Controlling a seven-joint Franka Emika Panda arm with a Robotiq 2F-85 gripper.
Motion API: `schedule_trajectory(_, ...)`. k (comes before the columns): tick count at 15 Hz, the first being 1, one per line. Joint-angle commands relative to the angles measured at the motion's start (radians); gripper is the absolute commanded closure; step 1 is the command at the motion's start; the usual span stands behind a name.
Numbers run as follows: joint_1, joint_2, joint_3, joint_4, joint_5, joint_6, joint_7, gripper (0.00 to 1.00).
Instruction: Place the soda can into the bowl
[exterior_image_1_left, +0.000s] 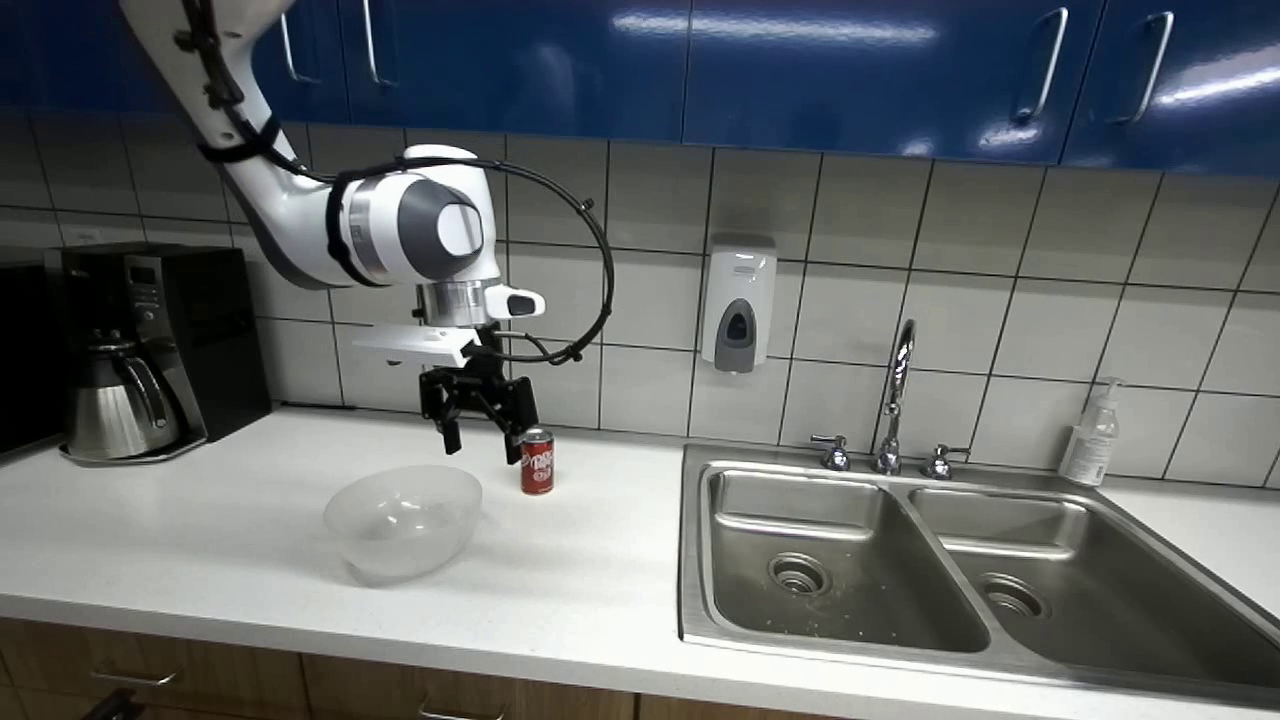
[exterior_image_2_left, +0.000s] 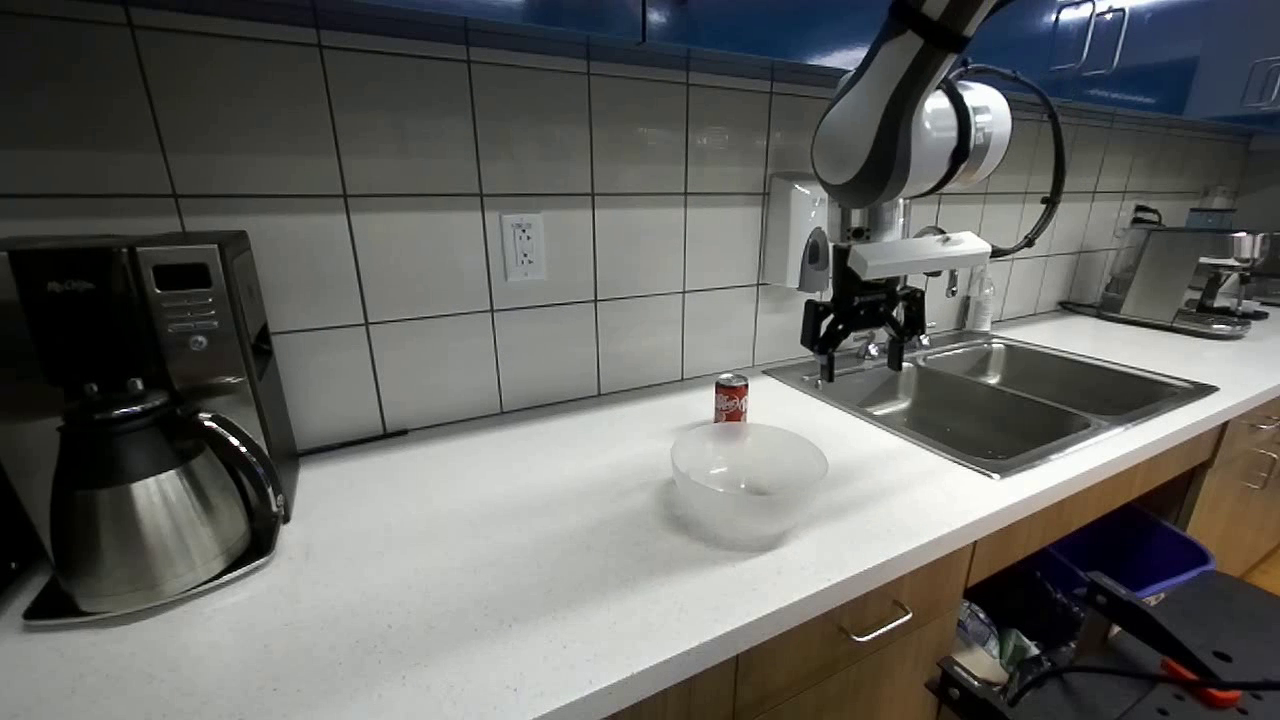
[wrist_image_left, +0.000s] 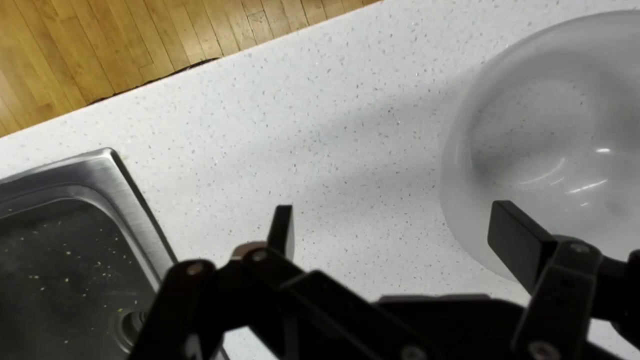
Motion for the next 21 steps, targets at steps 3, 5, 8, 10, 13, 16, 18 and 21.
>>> schedule_trajectory(3,-0.013,0.206,-0.013,0.204,0.059,0.036,-0.067,0.0)
schedule_trajectory(5,-0.019,0.269,-0.014,0.276,0.082,0.029,-0.075,0.0)
schedule_trajectory(8,-0.024,0.354,-0.013,0.385,0.11,0.016,-0.072,0.0)
schedule_trajectory(10,-0.027,0.401,-0.009,0.451,0.127,0.008,-0.073,0.0)
schedule_trajectory(13,-0.033,0.463,0.0,0.544,0.152,-0.007,-0.075,0.0)
schedule_trajectory(16,-0.037,0.509,0.013,0.625,0.18,-0.036,-0.079,0.0)
schedule_trajectory(18,-0.037,0.532,0.022,0.675,0.198,-0.054,-0.08,0.0)
schedule_trajectory(21,-0.035,0.569,0.03,0.751,0.213,-0.082,-0.075,0.0)
